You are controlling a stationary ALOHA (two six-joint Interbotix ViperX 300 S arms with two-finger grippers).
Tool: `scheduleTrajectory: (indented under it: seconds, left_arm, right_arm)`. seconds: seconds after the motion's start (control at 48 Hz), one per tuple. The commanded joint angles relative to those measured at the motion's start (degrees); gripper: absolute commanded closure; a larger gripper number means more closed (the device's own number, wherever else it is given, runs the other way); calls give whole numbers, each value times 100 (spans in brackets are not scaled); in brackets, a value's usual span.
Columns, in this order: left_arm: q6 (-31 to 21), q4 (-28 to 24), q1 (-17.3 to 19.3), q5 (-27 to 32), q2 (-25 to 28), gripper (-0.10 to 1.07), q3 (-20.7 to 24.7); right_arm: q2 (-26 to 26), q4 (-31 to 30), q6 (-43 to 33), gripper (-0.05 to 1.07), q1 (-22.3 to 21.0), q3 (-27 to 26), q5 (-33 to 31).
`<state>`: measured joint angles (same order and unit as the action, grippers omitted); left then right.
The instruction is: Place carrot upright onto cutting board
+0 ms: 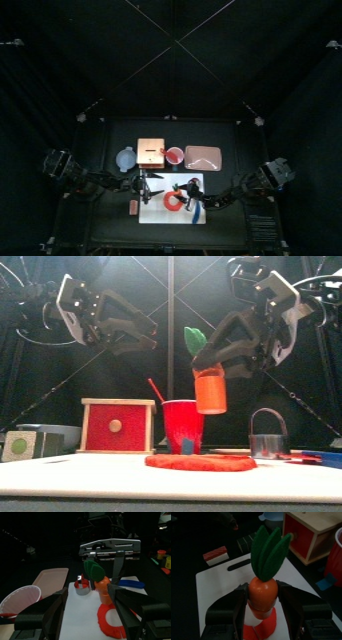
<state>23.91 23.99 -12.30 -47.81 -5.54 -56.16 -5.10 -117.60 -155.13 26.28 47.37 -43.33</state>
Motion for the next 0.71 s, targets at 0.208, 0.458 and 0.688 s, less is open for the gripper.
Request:
scheduleTrajectory:
  seconds: [0.208,0.458,0.688]
  left_arm:
    - [0,53,62,-44,-79,2,53]
    - [0,167,62,-18,-62,2,18]
    - [-9,202,62,-18,-35,2,18]
  right_arm:
    - [-580,-53,-149,44,123,-483,-378]
    - [-870,35,-114,44,158,-747,-325]
    - [-888,105,-97,43,158,-642,-369]
